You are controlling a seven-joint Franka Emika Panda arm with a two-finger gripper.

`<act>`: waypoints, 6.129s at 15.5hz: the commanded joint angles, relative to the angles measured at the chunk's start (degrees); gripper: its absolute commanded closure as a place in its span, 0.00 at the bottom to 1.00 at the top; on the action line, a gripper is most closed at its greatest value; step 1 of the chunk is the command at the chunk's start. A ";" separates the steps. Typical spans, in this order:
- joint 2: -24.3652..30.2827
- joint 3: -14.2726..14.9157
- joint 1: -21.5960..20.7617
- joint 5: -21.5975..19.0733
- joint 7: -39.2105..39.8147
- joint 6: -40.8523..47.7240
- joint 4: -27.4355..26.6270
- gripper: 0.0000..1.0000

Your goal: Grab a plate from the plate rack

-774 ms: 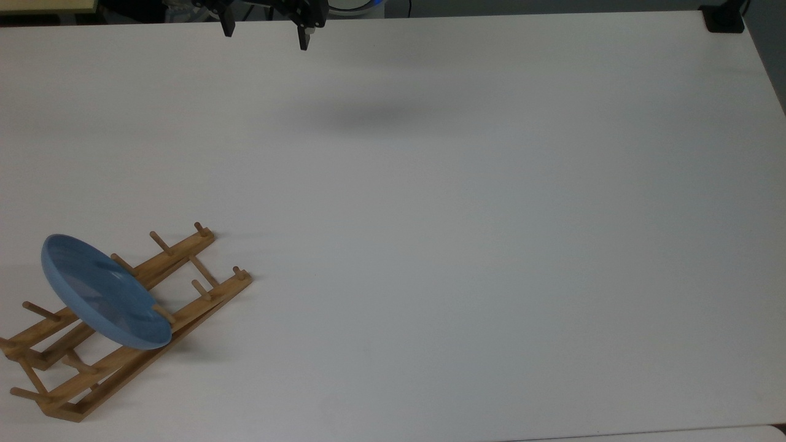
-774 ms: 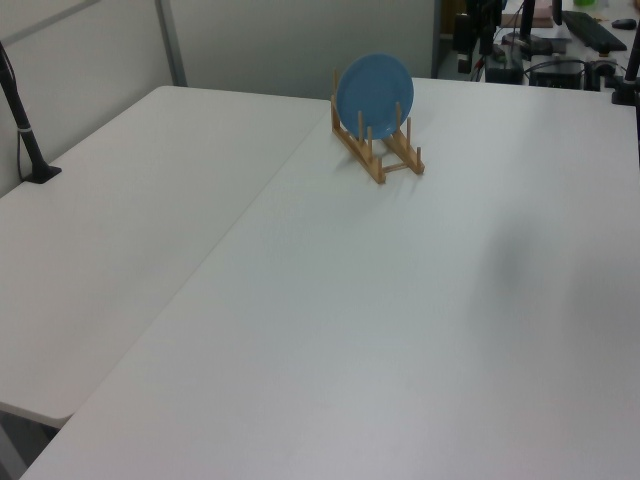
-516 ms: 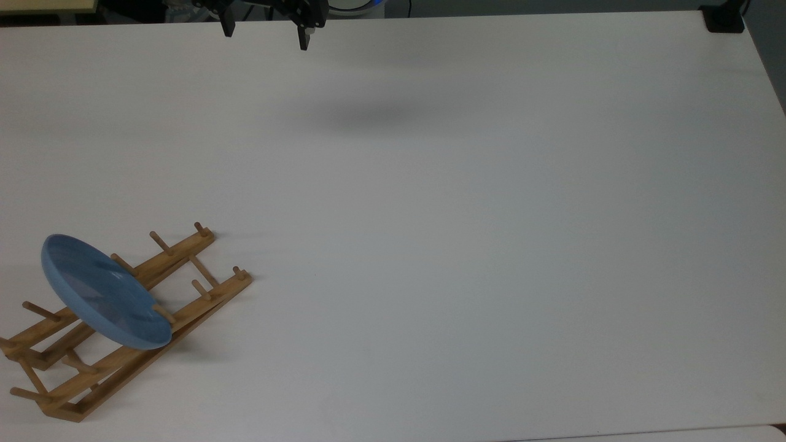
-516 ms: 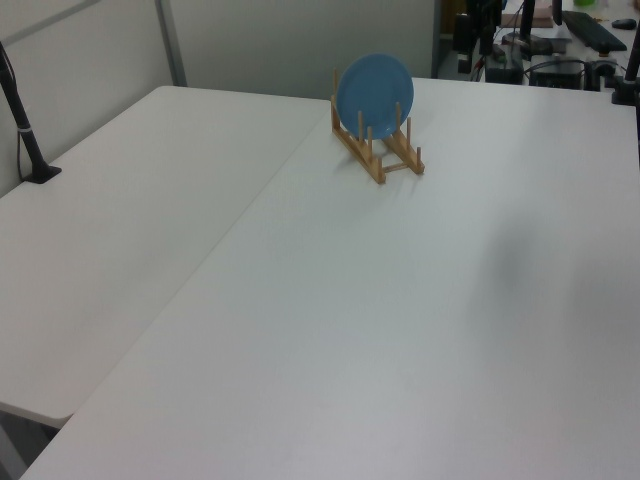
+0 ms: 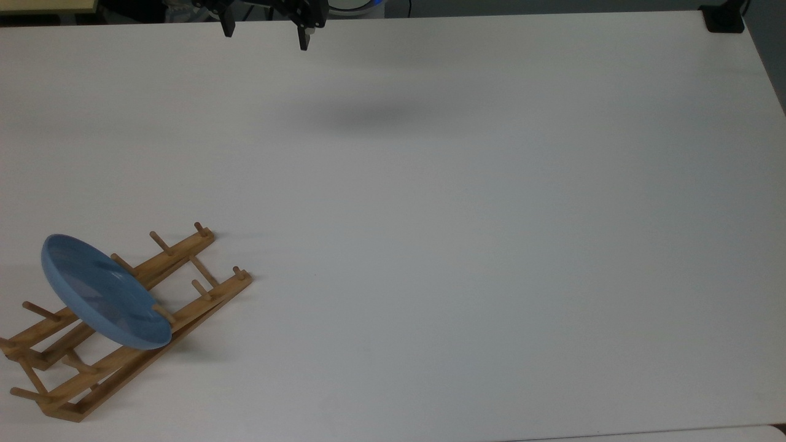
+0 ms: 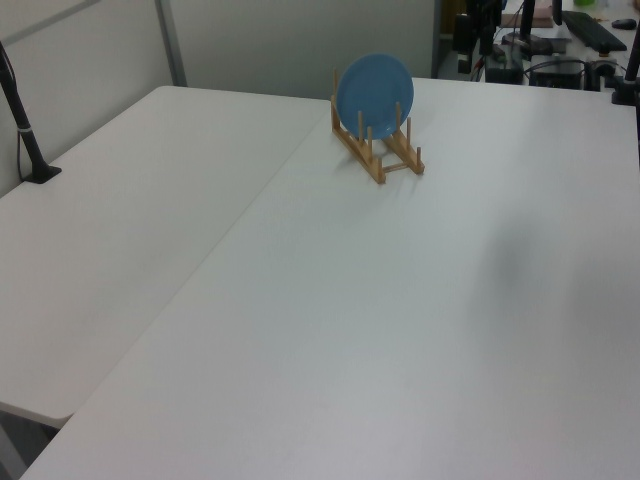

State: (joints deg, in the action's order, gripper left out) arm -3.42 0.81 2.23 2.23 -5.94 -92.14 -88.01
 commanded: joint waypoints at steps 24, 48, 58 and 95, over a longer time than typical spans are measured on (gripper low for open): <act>-18.11 2.26 11.04 15.43 0.58 -59.01 0.48 0.18; -25.41 6.39 13.06 19.75 3.20 -69.93 2.58 1.00; -19.52 5.60 12.71 15.02 2.08 -69.14 2.50 1.00; -17.43 -3.63 1.02 -0.29 23.98 -7.09 -1.99 0.00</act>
State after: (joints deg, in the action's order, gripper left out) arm -26.93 -3.34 3.73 2.39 23.14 -100.73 -89.12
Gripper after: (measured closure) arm 0.454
